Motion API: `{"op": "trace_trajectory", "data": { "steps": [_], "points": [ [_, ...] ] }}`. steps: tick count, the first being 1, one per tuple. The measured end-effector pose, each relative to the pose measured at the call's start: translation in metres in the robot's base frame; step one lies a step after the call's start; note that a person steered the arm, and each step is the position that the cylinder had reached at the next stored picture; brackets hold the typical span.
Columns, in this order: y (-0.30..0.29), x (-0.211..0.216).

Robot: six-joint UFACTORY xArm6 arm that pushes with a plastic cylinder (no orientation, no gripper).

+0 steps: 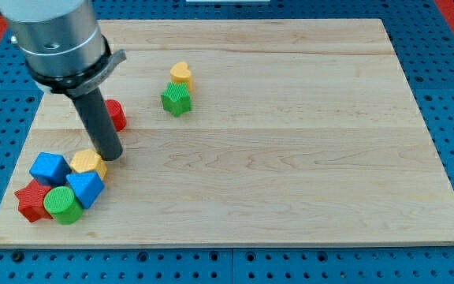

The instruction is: Push the red circle towards the yellow hexagon

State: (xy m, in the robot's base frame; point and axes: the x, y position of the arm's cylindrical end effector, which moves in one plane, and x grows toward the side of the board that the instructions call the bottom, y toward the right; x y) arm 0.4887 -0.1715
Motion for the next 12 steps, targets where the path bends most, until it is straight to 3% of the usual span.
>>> {"op": "trace_trajectory", "data": {
  "steps": [2, 4, 5, 6, 7, 8, 11, 12],
  "points": [
    [-0.008, 0.0],
    [0.0, -0.026],
    [-0.052, -0.026],
    [-0.075, -0.063],
    [-0.037, -0.097],
    [0.004, -0.097],
    [0.051, -0.084],
    [0.039, -0.063]
  ]
}}
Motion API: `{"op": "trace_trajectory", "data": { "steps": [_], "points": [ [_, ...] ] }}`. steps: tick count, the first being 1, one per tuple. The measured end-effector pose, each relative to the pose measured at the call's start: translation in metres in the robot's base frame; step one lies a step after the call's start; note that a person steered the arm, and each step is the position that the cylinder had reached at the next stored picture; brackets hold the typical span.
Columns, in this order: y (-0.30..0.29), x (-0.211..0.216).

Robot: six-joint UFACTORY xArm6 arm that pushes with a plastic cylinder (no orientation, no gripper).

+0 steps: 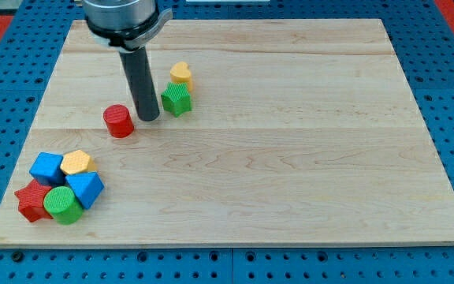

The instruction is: Push the red circle towards the yellow hexagon

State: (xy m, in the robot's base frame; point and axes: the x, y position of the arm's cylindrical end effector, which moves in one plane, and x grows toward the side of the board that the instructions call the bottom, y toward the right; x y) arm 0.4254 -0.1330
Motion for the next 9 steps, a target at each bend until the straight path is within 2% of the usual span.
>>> {"op": "trace_trajectory", "data": {
  "steps": [1, 4, 5, 7, 9],
  "points": [
    [-0.027, 0.001],
    [-0.022, -0.004],
    [-0.03, -0.019],
    [-0.084, -0.027],
    [-0.073, -0.006]
  ]
}}
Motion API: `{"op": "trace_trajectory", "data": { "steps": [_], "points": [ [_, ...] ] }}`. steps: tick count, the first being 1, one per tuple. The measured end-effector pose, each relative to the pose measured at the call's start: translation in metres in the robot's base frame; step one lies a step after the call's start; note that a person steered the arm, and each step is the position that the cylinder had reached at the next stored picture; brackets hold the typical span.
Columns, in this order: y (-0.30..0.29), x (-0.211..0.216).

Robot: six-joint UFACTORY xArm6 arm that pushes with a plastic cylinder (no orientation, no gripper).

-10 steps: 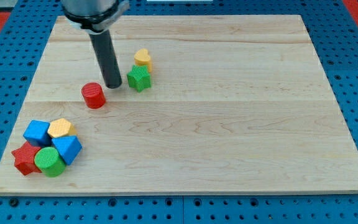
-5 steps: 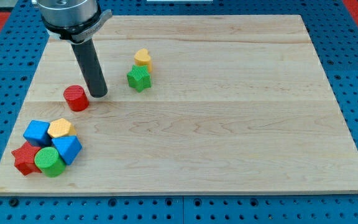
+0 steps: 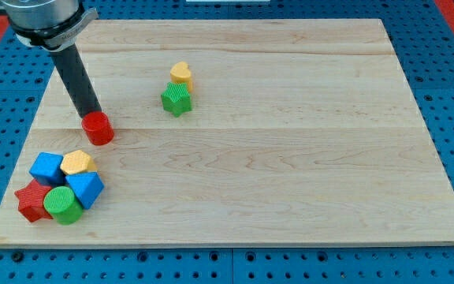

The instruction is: Push the red circle towards the yellow hexagon

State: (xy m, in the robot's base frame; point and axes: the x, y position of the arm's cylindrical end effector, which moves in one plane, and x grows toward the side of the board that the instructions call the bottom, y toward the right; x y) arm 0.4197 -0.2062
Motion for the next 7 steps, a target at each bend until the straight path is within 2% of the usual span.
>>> {"op": "trace_trajectory", "data": {
  "steps": [3, 5, 7],
  "points": [
    [0.034, 0.003],
    [0.028, 0.017],
    [0.072, 0.016]
  ]
}}
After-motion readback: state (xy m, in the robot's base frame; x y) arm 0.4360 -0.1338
